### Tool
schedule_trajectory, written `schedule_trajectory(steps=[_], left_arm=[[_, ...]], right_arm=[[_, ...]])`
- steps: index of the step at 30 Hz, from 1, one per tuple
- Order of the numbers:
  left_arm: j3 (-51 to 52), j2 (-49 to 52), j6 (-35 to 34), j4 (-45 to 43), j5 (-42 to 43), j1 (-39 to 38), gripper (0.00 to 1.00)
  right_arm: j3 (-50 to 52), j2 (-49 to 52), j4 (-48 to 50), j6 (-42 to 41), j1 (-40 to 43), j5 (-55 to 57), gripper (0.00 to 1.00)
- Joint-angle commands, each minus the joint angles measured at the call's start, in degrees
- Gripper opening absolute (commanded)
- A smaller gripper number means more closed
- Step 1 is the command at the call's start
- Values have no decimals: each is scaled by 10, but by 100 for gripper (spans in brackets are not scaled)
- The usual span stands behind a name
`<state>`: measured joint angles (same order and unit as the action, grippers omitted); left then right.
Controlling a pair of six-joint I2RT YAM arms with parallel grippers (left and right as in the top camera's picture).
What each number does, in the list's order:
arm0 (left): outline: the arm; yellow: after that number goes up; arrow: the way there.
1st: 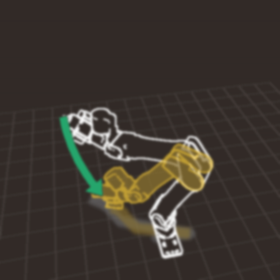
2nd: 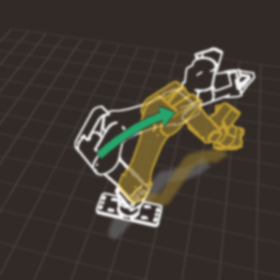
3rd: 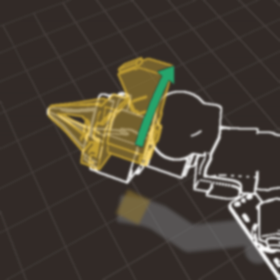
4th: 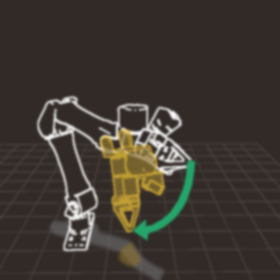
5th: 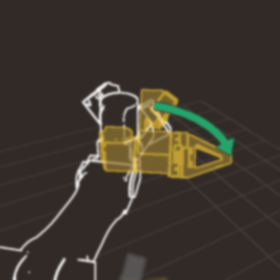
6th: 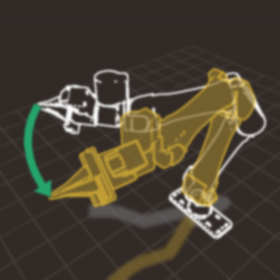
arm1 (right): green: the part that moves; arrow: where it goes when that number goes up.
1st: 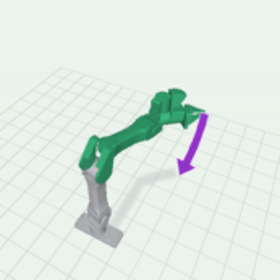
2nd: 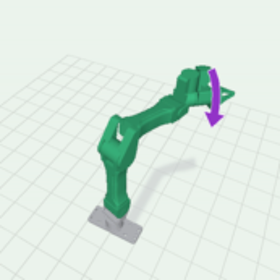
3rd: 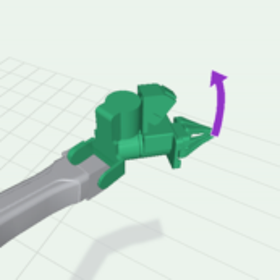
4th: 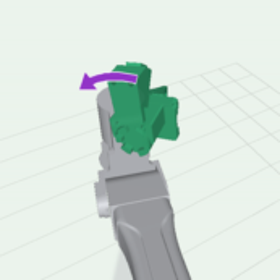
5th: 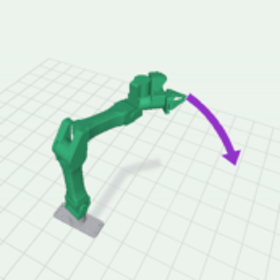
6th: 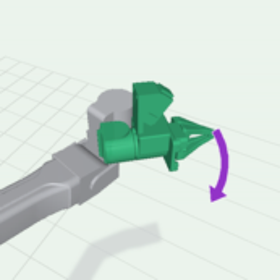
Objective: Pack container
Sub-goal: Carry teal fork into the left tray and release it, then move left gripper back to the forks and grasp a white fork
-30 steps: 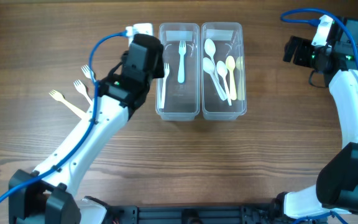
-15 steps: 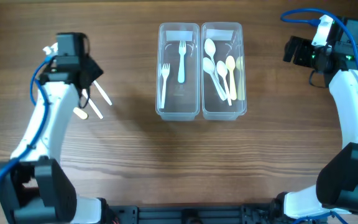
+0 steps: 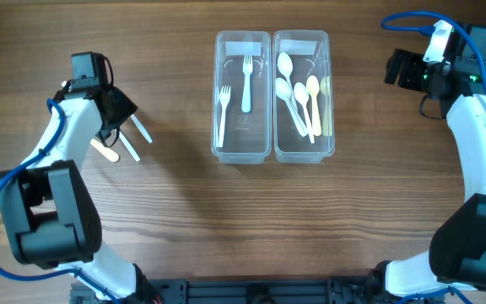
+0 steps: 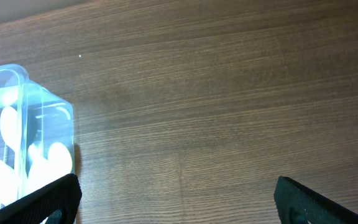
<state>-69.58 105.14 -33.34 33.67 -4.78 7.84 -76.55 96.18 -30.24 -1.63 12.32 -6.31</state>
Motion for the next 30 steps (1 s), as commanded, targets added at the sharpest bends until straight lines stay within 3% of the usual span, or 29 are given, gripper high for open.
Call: schedule_trajectory(steps=[1, 30], left_arm=[[2, 27, -1, -2, 2, 19, 63], [2, 60, 20, -45, 43, 40, 62]], right_arm=[[-7, -8, 2, 5, -2, 4, 100], [-7, -8, 2, 5, -2, 4, 100]])
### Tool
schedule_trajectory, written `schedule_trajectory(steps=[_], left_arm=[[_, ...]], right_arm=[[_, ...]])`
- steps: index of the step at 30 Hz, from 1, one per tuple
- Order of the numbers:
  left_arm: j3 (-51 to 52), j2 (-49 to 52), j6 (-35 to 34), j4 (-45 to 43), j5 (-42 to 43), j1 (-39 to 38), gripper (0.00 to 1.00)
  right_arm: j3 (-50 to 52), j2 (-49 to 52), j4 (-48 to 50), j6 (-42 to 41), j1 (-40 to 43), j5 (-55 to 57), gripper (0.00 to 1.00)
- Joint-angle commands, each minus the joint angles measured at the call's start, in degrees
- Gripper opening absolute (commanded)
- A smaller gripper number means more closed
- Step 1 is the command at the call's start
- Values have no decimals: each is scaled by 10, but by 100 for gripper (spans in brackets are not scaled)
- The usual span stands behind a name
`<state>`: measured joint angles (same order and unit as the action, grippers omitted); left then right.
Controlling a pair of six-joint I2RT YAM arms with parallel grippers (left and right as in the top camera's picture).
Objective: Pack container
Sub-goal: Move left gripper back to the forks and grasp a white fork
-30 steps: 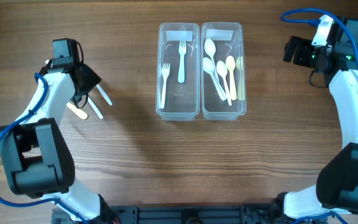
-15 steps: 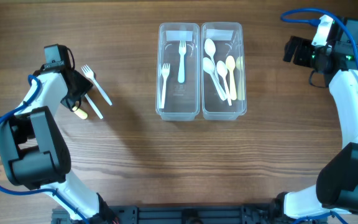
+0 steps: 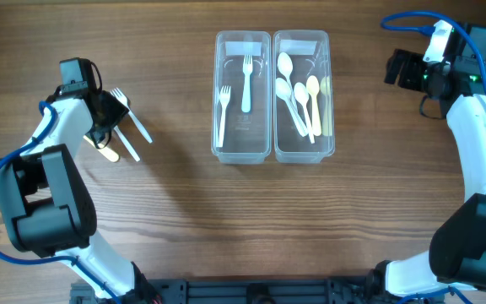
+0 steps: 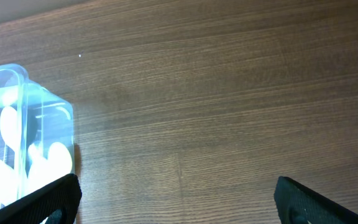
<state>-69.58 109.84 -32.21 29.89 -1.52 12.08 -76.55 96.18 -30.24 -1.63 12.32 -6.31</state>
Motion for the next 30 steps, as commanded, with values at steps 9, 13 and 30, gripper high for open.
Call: schedule_trajectory(steps=[9, 13, 30], left_arm=[[2, 68, 9, -23, 11, -2, 58], [2, 73, 9, -23, 11, -2, 20], [1, -46, 9, -24, 22, -3, 16]], right_arm=[[-7, -8, 2, 5, -2, 4, 100], [-7, -8, 2, 5, -2, 4, 100], [-7, -8, 2, 5, -2, 4, 100]])
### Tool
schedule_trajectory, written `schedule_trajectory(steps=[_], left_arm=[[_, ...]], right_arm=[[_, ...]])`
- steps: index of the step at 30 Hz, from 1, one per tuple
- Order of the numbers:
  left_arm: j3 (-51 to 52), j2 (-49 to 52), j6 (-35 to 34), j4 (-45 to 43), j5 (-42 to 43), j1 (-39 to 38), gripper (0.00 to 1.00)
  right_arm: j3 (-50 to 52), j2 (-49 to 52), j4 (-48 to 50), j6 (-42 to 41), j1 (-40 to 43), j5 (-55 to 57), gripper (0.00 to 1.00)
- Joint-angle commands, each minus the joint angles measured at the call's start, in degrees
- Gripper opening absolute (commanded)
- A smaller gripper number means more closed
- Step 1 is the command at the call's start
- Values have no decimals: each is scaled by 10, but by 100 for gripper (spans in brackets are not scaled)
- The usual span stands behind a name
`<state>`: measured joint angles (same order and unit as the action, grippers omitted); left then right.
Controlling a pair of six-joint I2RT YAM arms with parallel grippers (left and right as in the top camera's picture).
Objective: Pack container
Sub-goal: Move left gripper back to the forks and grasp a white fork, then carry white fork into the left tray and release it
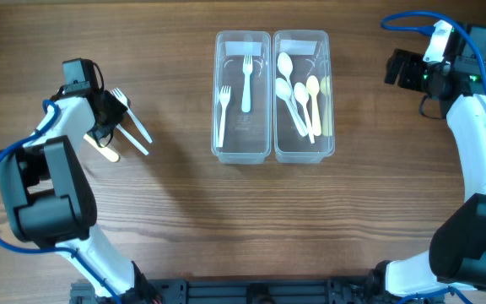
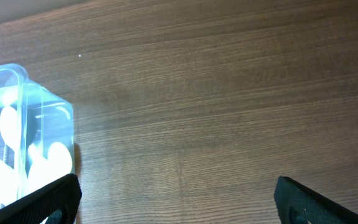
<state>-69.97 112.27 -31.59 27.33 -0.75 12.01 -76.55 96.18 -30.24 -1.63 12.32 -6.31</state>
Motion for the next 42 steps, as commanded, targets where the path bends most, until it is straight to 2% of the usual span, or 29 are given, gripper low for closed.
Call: schedule_trajectory(steps=[1, 9, 13, 15, 21, 27, 34, 40, 42], left_arm=[[5, -96, 2, 1, 14, -3, 16], [5, -255, 3, 12, 51, -49, 18], [5, -300, 3, 9, 53, -109, 18], [5, -308, 3, 0, 52, -163, 20], [5, -292, 3, -25, 51, -259, 20], [5, -242, 3, -63, 5, -331, 22], [5, -154, 3, -134, 5, -370, 24], [5, -110, 14, -160, 5, -382, 25], [5, -104, 14, -160, 7, -382, 33]], right_arm=[[-7, -8, 2, 5, -2, 4, 100], [-7, -8, 2, 5, -2, 4, 100], [-7, -8, 2, 5, -2, 4, 100], [-7, -8, 2, 5, -2, 4, 100], [-7, -8, 2, 5, -2, 4, 100], [-7, -8, 2, 5, -2, 4, 100], [-7, -8, 2, 5, -2, 4, 100], [-7, -8, 2, 5, -2, 4, 100], [-7, -8, 2, 5, -2, 4, 100]])
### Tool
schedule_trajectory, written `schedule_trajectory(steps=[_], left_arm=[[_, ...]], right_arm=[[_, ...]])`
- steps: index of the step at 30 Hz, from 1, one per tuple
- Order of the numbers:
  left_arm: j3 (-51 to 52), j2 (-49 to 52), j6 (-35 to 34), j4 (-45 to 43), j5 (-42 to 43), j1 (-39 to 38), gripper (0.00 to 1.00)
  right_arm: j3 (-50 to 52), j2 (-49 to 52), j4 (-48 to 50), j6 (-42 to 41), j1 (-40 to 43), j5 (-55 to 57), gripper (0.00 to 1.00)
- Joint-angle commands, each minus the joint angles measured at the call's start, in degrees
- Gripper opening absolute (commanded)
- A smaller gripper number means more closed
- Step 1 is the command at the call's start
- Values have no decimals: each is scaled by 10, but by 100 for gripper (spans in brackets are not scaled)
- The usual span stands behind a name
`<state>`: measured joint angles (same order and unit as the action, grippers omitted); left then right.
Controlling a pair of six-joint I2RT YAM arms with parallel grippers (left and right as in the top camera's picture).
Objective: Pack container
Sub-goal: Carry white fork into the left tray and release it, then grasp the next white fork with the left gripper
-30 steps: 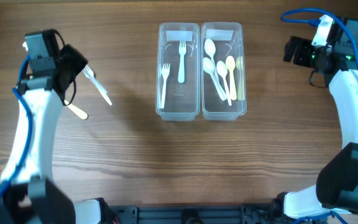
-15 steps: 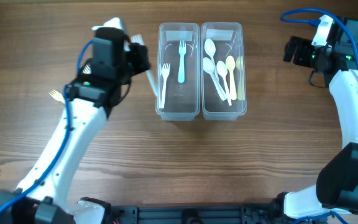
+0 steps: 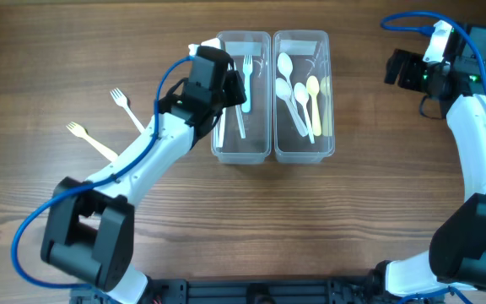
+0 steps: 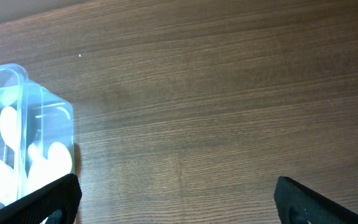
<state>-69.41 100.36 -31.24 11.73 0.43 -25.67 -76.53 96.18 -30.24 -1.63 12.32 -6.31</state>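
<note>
Two clear containers stand side by side at the table's far middle. The left container (image 3: 243, 155) holds a pale blue fork (image 3: 247, 71); the right container (image 3: 328, 127) holds several spoons (image 3: 296, 91). My left gripper (image 3: 232, 93) hangs over the left container, shut on a pale blue utensil (image 3: 239, 124) whose handle slants down into it. A white fork (image 3: 126, 105) and a yellow fork (image 3: 89, 139) lie on the table at the left. My right gripper (image 3: 399, 69) is open at the far right, with nothing between its fingers (image 4: 42, 202).
In the right wrist view, a corner of the right container (image 4: 27, 146) with spoons shows at the left over bare wood. The left arm stretches diagonally from the near left across to the containers.
My left gripper has moved from the utensils at the table's left to above the left container, with the pale blue utensil in it. The white and yellow forks lie uncovered. The right arm is unmoved.
My left gripper stood over a small group of utensils at the table's left through all three earlier moments, shifting slightly. Now it is over the left container with the pale blue utensil, and two forks are left on the table. The right gripper stayed open and still.
</note>
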Motion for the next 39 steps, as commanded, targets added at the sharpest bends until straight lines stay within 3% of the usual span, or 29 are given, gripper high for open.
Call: schedule_trajectory(steps=[1, 2, 4, 13, 23, 27, 39], left_arm=[[0, 16, 10, -5, -5, -5, 43], [0, 16, 10, -5, -5, -5, 57], [0, 14, 11, -12, 1, -5, 66], [-8, -56, 13, -11, 3, 2, 58], [-8, -141, -2, 141, -184, 81, 54], [-8, -130, -57, 196, -190, 148, 55], [-8, -3, -70, 179, -176, 261, 66]], right_arm=[[-8, -8, 2, 5, -2, 4, 100], [-8, -8, 2, 5, -2, 4, 100], [-8, -8, 2, 5, -2, 4, 100], [-8, -8, 2, 5, -2, 4, 100], [-8, -8, 2, 5, -2, 4, 100], [-8, -8, 2, 5, -2, 4, 100], [-8, -8, 2, 5, -2, 4, 100]])
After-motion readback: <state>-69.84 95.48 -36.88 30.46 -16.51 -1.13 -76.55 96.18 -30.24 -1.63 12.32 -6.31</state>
